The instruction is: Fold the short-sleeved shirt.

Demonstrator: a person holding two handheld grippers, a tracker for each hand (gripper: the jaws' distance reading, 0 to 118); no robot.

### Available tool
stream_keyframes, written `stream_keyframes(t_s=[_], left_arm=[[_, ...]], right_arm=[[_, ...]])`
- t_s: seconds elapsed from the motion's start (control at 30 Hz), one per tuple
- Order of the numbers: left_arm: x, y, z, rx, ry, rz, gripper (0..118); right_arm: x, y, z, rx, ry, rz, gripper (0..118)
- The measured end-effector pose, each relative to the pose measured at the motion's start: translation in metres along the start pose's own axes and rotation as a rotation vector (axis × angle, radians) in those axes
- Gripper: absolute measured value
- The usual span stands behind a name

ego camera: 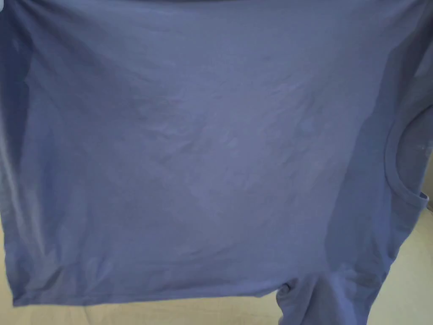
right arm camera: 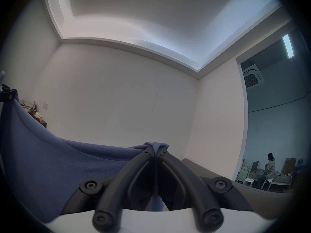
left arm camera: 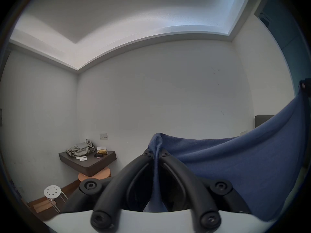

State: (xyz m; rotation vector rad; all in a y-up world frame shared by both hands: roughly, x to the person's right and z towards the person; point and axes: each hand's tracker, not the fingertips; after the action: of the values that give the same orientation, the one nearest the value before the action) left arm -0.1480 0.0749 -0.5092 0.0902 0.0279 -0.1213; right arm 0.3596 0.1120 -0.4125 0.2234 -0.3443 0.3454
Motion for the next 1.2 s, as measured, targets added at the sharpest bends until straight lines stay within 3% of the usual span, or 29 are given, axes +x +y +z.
stream_keyframes(t_s=[0.37,0.43,0.73,0.9,1.0,1.07,1.2], left_arm=[[0.033,-0.023,-0.097,-0.04,0.015,-0.038,1],[0.039,-0.034,-0.118,-0.068,0.025,-0.103,1],[0.059,-0.081,-0.177,-0.121,0.027,-0.12,1],[0.067,-0.119,-0.194,-0.224,0.007,-0.136,1],[0.064,-0.149,-0.186,-0.253,-0.008,-0.055,1],[0.063,-0.173,-0.173,-0.279,-0.009,-0.102,1],[0.057,-0.23,-0.14,-0.414,-0.058,-0.167,1]], right_arm=[[-0.025,-0.041,-0.102,-0.068,-0.032,0.001,1],[-0.034,-0.05,-0.116,-0.096,-0.03,-0.008,1],[-0.07,-0.109,-0.153,-0.181,-0.046,-0.02,1],[-0.089,-0.149,-0.151,-0.257,-0.008,-0.028,1],[-0.097,-0.184,-0.132,-0.31,0.021,-0.017,1],[-0.1,-0.207,-0.116,-0.357,0.072,-0.025,1],[-0.107,-0.247,-0.069,-0.452,0.151,0.058,1]])
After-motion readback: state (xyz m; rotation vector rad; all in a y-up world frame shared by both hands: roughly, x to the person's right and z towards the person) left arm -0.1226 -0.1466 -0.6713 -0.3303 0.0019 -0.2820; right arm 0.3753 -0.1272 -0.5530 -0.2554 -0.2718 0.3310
